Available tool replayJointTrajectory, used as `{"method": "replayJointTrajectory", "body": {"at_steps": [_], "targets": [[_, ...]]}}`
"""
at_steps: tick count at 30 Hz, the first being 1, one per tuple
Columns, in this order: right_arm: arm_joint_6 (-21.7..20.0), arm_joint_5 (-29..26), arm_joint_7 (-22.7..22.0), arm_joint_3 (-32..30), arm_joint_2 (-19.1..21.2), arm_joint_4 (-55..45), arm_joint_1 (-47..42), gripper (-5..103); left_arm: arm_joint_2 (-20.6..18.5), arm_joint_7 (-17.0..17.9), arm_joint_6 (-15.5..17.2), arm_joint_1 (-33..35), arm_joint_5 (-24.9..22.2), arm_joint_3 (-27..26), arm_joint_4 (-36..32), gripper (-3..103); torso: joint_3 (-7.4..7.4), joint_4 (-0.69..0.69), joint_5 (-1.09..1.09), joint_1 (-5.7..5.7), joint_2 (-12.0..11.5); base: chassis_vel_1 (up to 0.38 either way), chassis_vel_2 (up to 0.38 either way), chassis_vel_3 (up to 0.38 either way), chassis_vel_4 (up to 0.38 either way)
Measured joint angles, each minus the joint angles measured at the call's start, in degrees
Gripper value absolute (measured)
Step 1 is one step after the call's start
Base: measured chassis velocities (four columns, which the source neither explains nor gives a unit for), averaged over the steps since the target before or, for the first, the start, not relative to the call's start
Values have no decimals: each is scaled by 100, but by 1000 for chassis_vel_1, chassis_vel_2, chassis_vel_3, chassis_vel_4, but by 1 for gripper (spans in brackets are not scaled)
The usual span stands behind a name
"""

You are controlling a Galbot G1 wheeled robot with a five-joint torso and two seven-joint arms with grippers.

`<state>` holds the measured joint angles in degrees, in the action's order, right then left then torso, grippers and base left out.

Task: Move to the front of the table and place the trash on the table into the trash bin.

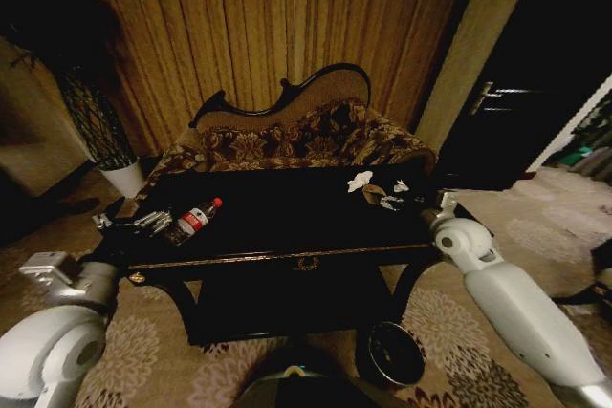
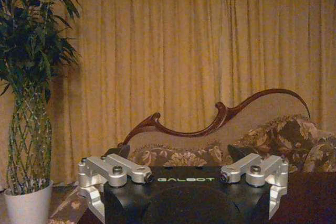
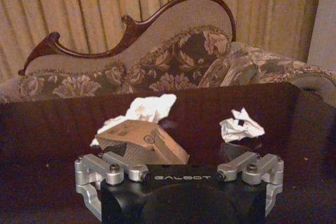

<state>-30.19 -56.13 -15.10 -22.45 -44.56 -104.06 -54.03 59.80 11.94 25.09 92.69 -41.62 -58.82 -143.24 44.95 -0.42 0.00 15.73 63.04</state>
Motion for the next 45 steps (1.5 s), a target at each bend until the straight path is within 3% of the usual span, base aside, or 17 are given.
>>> {"method": "replayJointTrajectory", "body": {"at_steps": [11,15,18,25,28,36,37,38,39,45], "targets": [[5,128,-11,270,-67,258,291,102,32,-19,-15,-31,-11,40,0,100,0,0,0,0,0,0,0,0,0],[6,144,-12,285,-59,254,298,96,24,-22,-19,-39,-21,30,0,100,0,0,0,0,0,0,0,0,0],[8,162,-17,286,4,213,280,81,12,-23,-21,-68,-36,19,0,100,0,0,0,0,0,0,0,0,0],[16,166,-10,241,103,191,197,59,25,-23,-21,-89,-42,29,0,100,0,0,0,0,0,0,0,0,0],[34,167,22,173,102,191,109,42,4,-23,-23,-77,-46,30,0,100,0,0,0,0,0,0,0,0,0],[60,166,52,101,93,194,62,21,-87,-20,-26,-83,-124,-51,0,100,0,0,0,0,0,0,0,0,0],[63,163,54,88,77,190,63,10,-111,-20,-26,-54,-142,-77,0,100,0,0,0,0,0,0,0,0,0],[64,161,56,87,69,189,64,10,-134,-23,-27,-38,-160,-110,0,100,0,1,0,0,0,0,0,0,0],[65,160,63,87,59,188,64,2,-165,-26,-27,-30,-196,-165,0,100,0,1,0,0,0,0,0,0,0],[68,162,77,79,31,152,18,0,-170,-32,-29,-16,-235,-220,0,100,0,1,0,0,0,0,0,0,0]]}}
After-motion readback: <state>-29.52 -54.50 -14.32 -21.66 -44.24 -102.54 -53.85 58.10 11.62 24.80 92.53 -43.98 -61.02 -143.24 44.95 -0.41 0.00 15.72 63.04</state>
